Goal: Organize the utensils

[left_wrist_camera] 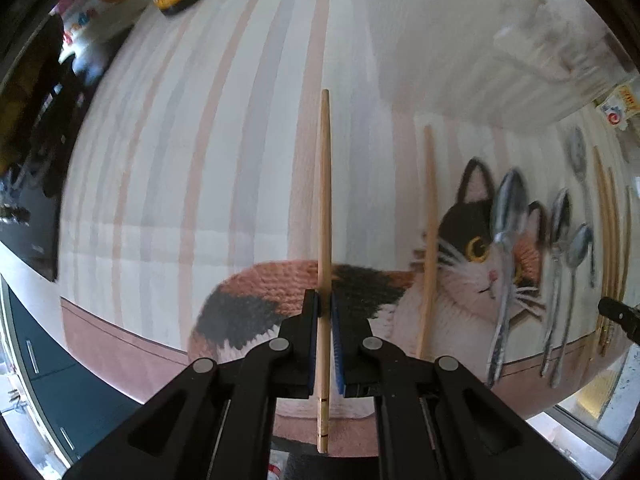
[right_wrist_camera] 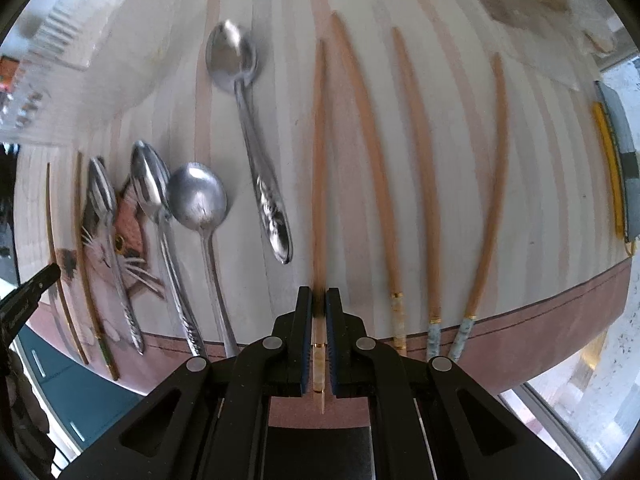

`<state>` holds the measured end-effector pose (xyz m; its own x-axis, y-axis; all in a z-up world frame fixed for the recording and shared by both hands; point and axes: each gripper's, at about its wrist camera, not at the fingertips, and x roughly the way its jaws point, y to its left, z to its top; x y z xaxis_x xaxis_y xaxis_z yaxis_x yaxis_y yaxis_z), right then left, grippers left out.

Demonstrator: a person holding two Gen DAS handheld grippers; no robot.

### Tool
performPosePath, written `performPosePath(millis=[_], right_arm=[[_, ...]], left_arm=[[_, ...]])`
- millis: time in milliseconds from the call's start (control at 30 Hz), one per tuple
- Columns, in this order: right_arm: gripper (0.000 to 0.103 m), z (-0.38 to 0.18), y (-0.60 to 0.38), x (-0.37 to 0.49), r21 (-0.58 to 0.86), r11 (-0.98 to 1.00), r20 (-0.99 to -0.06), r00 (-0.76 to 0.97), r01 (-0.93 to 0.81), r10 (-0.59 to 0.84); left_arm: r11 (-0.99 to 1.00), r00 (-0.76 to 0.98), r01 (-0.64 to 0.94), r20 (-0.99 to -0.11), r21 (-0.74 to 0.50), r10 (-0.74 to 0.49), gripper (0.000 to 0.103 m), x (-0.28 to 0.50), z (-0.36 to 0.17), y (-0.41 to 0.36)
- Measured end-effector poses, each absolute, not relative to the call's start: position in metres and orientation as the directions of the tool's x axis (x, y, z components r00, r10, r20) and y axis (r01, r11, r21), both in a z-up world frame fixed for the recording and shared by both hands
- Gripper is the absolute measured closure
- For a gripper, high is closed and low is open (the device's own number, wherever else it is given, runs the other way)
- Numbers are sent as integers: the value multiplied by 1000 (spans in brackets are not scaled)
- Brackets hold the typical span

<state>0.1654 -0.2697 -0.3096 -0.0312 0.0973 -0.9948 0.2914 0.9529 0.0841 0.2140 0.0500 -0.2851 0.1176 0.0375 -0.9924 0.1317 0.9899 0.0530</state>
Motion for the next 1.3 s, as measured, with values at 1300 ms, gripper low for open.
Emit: performPosePath(millis=[1300], right_arm=[[86,-278,-249,213,294,934,-954,6,202,299]], left_arm=[[996,386,89,-922,4,-31,99,256,-155,32]])
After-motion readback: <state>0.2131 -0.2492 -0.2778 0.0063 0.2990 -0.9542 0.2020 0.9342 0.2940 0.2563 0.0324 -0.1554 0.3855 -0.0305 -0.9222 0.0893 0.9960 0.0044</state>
